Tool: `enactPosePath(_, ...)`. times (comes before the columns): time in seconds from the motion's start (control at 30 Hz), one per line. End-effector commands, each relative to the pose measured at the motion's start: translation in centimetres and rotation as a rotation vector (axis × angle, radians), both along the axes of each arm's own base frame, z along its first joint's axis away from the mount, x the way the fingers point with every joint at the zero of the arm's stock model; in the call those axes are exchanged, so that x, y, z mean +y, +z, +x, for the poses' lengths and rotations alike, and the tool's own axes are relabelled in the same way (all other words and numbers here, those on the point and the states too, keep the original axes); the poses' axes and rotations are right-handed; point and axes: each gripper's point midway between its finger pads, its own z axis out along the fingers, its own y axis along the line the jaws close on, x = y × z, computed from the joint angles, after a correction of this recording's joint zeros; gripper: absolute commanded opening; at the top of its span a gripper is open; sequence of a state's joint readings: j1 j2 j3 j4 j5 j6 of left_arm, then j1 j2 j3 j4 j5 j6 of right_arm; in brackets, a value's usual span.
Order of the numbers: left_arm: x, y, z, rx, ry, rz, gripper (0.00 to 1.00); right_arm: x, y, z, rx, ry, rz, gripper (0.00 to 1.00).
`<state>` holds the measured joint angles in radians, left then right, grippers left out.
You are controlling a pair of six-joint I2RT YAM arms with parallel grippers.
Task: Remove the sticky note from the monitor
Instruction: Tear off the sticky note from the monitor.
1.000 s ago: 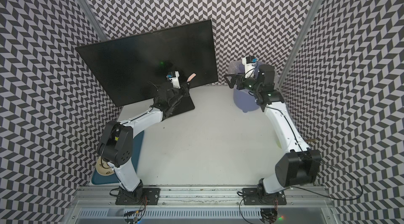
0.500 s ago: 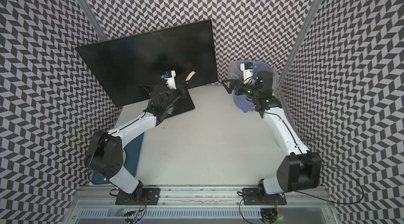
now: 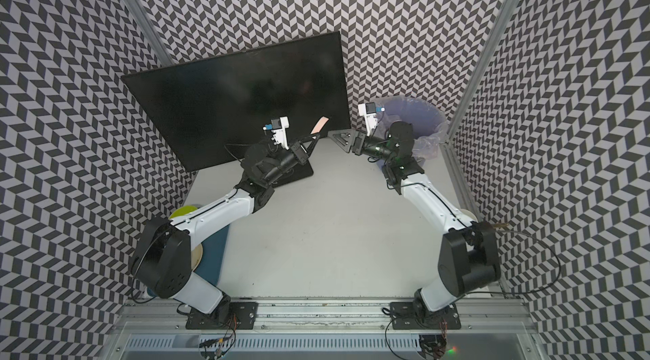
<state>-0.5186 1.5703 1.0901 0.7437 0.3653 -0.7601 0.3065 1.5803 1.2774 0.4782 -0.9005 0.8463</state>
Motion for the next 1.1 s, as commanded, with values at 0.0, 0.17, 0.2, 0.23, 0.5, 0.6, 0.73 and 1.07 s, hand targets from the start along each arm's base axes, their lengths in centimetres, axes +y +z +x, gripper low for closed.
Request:
enactPosePath(0.0, -0.2, 3.0, -2.6, -0.075, -0.067, -0.062, 0.00, 0.7, 2.2, -0.9, -0.059, 0.072, 0.062, 0.68)
enactPosePath(0.17, -0.8, 3.0, -3.6, -0.083, -0.097, -0.061, 0.00, 1.1, 2.0, -0.9, -0.055, 0.091, 0.071, 0.56)
enactPosePath(0.2, -1.0, 3.0, -3.8, -0.084, -0.104, -0.061, 0.00, 1.2, 2.3, -1.0, -0.060, 0.097, 0.077, 0.54)
enactPosePath(0.23, -1.0, 2.9, -3.9, -0.082, -0.108, -0.060, 0.00, 1.2, 2.4, -1.1, -0.064, 0.102, 0.082, 0.51)
enactPosePath(0.5, -1.5, 2.6, -4.3, -0.082, -0.130, -0.055, 0.00, 1.9, 2.8, -1.5, -0.076, 0.133, 0.091, 0.37)
enactPosePath(0.6, -1.5, 2.6, -4.4, -0.086, -0.130, -0.048, 0.00, 2.1, 2.7, -1.5, -0.073, 0.140, 0.090, 0.30)
enactPosePath(0.73, -1.4, 2.8, -4.6, -0.092, -0.129, -0.048, 0.00, 2.3, 2.5, -1.6, -0.066, 0.151, 0.090, 0.15)
enactPosePath(1.07, -1.2, 2.6, -4.8, -0.102, -0.115, -0.016, 0.30, 1.3, 2.7, -0.9, -0.080, 0.106, 0.056, 0.00)
